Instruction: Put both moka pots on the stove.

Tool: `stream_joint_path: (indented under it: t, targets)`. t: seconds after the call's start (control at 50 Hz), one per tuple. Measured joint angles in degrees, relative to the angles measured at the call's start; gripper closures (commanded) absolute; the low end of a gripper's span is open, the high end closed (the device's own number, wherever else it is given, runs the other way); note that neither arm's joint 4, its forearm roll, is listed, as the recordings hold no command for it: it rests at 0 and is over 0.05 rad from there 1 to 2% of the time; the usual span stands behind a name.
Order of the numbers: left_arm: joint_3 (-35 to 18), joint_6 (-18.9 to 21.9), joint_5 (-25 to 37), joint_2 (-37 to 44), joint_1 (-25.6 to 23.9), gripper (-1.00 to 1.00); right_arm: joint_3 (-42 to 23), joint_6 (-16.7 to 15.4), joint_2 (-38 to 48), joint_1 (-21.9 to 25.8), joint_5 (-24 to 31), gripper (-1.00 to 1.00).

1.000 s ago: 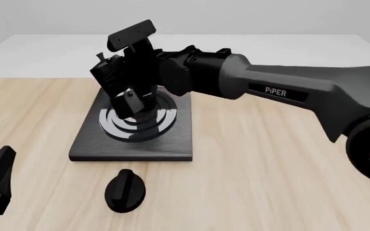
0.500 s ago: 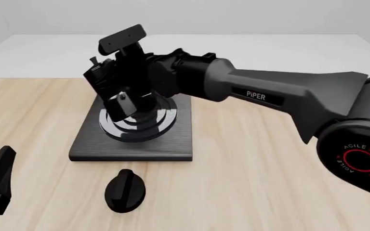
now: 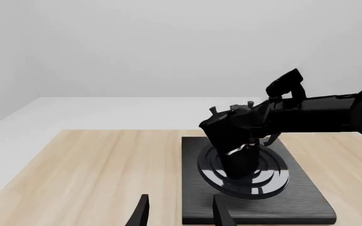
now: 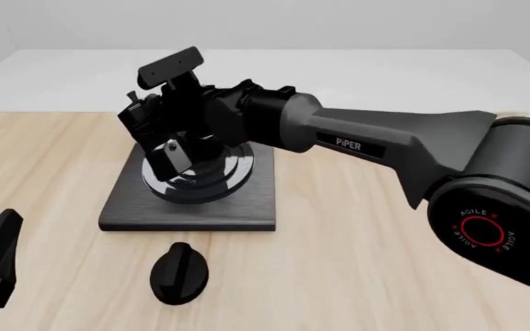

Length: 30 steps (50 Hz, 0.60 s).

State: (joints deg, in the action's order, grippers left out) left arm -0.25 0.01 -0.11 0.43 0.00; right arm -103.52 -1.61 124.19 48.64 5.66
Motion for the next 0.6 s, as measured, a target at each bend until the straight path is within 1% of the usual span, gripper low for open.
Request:
stream_joint_path:
  t: [0.6]
  targets:
    - [0.0,0.0,0.0,0.0,0.0,-1.00,1.9,1.9,0.5,-0.9,-2.5,1.00]
